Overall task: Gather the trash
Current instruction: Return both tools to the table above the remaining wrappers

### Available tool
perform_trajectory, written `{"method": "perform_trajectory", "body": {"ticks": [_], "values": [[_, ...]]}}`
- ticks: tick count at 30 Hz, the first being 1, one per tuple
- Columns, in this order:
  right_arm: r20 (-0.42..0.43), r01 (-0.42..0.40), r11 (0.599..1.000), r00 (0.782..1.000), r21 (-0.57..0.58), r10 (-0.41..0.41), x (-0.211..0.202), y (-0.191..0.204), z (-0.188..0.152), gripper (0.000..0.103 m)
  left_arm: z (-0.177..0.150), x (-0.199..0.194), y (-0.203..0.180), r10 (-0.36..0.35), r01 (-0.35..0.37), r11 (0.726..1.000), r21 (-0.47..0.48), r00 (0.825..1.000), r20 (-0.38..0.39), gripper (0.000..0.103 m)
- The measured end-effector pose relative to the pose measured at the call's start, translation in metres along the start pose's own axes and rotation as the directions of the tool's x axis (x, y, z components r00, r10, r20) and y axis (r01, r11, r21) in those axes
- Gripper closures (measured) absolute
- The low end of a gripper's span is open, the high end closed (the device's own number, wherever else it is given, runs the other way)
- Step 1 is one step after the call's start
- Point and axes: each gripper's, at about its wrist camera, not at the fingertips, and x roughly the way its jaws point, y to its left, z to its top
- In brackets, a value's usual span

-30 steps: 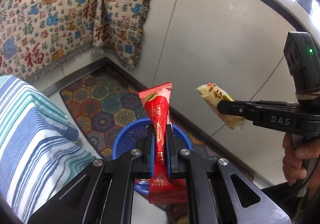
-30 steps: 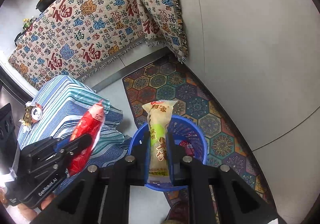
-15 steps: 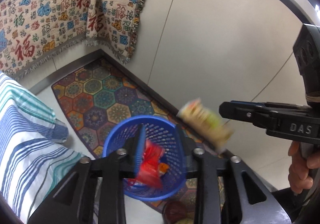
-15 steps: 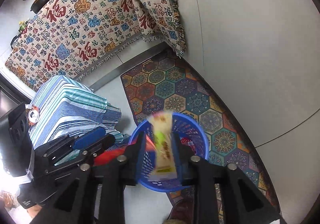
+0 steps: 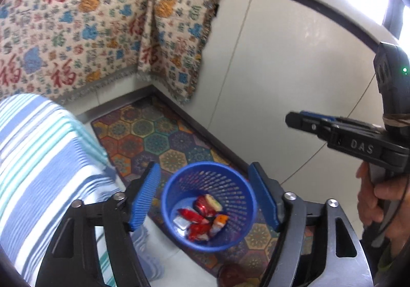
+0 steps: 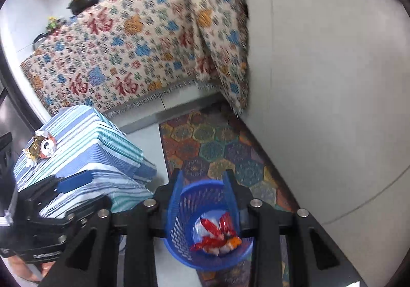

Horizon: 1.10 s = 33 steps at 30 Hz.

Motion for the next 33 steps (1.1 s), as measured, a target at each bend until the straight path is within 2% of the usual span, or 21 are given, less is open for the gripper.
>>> {"method": "perform_trajectory", "body": {"ticks": [2,4,8,10,13,17,21,23,25,28,29,33], "values": [[0.051,0.0,0.998,0.999,-0.056,0.003,-0.007,0.022,0.002,0.06,-0.009,-0.023,0.017,0.037,-0.037,0.999,-0.011,0.999,0.006,0.022],[0.079,-0.01,0.993,0.997,-0.118,0.02,-0.009,0.049,0.002,0.06,-0.022,-0.045,0.038,0.091,-0.091,0.995,-0.03,0.996,0.001,0.021],[0.067,-0.07,0.966,0.994,-0.251,0.089,-0.002,0.113,-0.008,0.052,-0.052,-0.086,0.094,0.202,-0.204,0.975,-0.088,0.979,-0.033,0.019],[0.043,-0.11,0.943,0.991,-0.315,0.13,0.003,0.148,-0.018,0.048,-0.065,-0.1,0.122,0.282,-0.286,0.953,-0.099,0.958,-0.05,0.019],[0.002,-0.169,0.899,0.983,-0.404,0.186,0.012,0.199,-0.03,0.048,-0.085,-0.119,0.167,0.381,-0.387,0.911,-0.145,0.922,-0.069,0.019],[-0.06,-0.245,0.847,0.967,-0.472,0.246,0.022,0.259,-0.053,0.048,-0.104,-0.134,0.227,0.467,-0.477,0.849,-0.229,0.879,-0.099,0.019],[-0.13,-0.305,0.814,0.952,-0.495,0.277,0.039,0.305,-0.065,0.048,-0.116,-0.14,0.276,0.491,-0.513,0.803,-0.303,0.858,-0.151,0.019],[-0.163,-0.328,0.806,0.945,-0.492,0.285,0.05,0.323,-0.068,0.048,-0.119,-0.141,0.292,0.496,-0.52,0.794,-0.316,0.854,-0.158,0.019],[-0.198,-0.351,0.798,0.936,-0.49,0.29,0.059,0.338,-0.072,0.048,-0.117,-0.141,0.303,0.512,-0.539,0.787,-0.302,0.842,-0.167,0.016],[-0.232,-0.354,0.788,0.934,-0.504,0.271,0.071,0.357,-0.078,0.048,-0.113,-0.138,0.314,0.528,-0.555,0.784,-0.279,0.832,-0.172,0.011],[-0.241,-0.355,0.787,0.933,-0.504,0.266,0.074,0.36,-0.08,0.048,-0.111,-0.137,0.316,0.523,-0.551,0.787,-0.277,0.834,-0.174,0.008],[-0.24,-0.346,0.795,0.936,-0.499,0.257,0.081,0.362,-0.083,0.042,-0.099,-0.129,0.325,0.507,-0.533,0.81,-0.243,0.846,-0.166,0.008]]}}
